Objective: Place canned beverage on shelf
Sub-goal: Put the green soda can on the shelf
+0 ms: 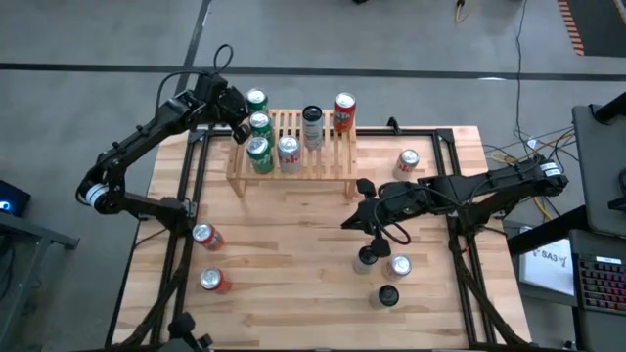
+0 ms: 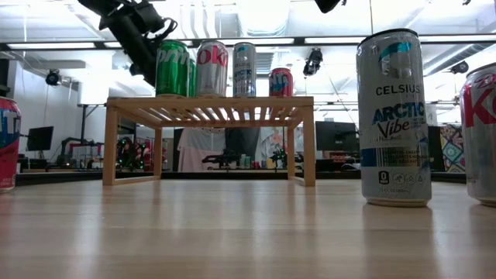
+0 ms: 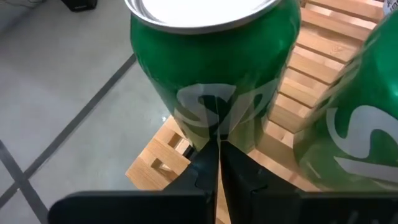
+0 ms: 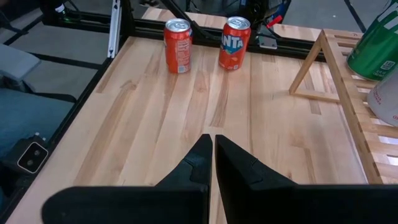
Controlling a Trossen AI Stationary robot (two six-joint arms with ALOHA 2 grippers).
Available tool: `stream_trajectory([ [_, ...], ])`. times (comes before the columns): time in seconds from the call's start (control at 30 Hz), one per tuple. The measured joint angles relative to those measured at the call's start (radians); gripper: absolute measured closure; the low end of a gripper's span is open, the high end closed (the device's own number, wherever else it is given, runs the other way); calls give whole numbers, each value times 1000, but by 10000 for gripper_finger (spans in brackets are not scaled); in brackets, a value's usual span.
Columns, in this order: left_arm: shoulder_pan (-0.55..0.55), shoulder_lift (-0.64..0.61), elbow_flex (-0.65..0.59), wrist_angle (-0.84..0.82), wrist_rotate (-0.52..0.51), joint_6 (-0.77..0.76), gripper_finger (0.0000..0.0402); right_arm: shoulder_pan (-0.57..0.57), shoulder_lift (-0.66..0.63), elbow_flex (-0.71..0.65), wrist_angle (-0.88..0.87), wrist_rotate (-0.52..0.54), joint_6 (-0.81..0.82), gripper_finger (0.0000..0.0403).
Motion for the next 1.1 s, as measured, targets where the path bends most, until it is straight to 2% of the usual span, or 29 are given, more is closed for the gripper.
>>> stream_trajectory([
  [0.2,0,0,3,-15,-8,-37,401,0,0,0,3,0,0,394],
  [0.5,0,-14,83,-157,-8,-124,401,0,0,0,76,3,-2,394],
  [0.67,-7,-87,81,-156,27,-189,401,-2,0,5,166,145,-12,394],
  [0.77,-18,-172,33,-104,125,-224,401,-15,2,41,156,227,-36,394],
  [0.83,-35,-236,-14,-42,161,-248,401,-30,7,76,160,234,-58,394],
  [1.1,-52,-465,-233,236,131,-343,401,-109,95,262,155,234,-171,394],
])
